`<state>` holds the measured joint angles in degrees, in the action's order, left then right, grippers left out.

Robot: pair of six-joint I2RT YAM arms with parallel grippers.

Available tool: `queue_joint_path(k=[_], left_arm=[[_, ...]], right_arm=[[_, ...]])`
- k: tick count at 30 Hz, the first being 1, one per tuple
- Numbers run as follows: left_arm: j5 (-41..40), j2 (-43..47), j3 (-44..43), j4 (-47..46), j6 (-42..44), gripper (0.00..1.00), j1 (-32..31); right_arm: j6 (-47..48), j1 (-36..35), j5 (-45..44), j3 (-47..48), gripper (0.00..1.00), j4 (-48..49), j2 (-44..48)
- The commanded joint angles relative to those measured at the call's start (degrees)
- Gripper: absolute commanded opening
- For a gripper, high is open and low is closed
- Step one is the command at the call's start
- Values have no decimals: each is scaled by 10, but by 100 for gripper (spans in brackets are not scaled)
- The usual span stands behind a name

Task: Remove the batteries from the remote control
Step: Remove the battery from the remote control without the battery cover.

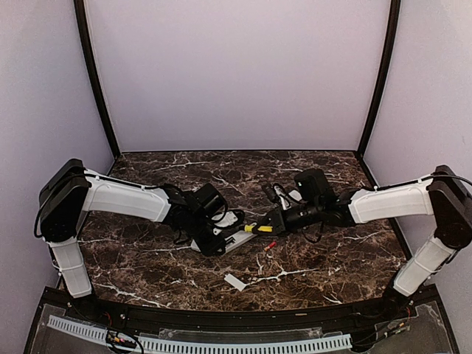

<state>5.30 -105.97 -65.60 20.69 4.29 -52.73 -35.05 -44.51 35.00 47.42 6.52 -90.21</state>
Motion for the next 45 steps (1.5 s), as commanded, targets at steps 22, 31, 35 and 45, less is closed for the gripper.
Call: queue_joint_path(k=[22, 31, 35, 45], left_arm=[[18, -21, -2, 8, -2, 16, -9], [18, -22, -2, 8, -1, 16, -10], [17, -21, -2, 8, 0, 16, -9], [17, -21, -3, 9, 2, 16, -9]], right_arm=[[-4, -36, -101, 22, 0, -128, 20], [-4, -37, -103, 41, 0, -132, -11], [-5, -36, -103, 43, 0, -136, -18], [4, -37, -109, 66, 0, -126, -54]])
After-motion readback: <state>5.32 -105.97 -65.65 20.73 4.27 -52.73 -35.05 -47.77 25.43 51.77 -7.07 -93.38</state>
